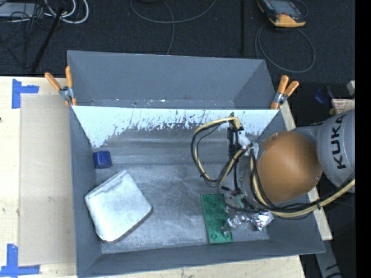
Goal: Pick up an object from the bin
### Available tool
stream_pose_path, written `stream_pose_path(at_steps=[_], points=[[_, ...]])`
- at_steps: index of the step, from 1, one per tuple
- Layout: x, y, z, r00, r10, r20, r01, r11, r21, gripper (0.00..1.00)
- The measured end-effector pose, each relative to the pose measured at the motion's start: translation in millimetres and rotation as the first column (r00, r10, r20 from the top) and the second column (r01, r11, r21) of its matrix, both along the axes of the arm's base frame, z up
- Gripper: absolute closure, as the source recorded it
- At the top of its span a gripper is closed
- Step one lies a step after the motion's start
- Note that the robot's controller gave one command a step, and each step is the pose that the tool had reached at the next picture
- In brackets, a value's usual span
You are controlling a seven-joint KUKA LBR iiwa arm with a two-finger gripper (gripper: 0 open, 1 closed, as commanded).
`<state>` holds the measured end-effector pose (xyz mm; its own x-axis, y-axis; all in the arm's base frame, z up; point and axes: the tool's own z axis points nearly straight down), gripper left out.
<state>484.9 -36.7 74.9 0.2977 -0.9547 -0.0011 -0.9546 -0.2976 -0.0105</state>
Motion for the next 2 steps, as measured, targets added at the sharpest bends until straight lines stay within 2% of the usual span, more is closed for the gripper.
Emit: stream_pose_path(at_steps=[1, 2], points=[[0.5, 1, 24, 1.000, -0.004, -0.008, 0.004, 1.000, -0.002, 1.00], [1.5, 2, 96, 1.000, -0.008, -0.006, 0.008, 1.000, -0.003, 1.00]])
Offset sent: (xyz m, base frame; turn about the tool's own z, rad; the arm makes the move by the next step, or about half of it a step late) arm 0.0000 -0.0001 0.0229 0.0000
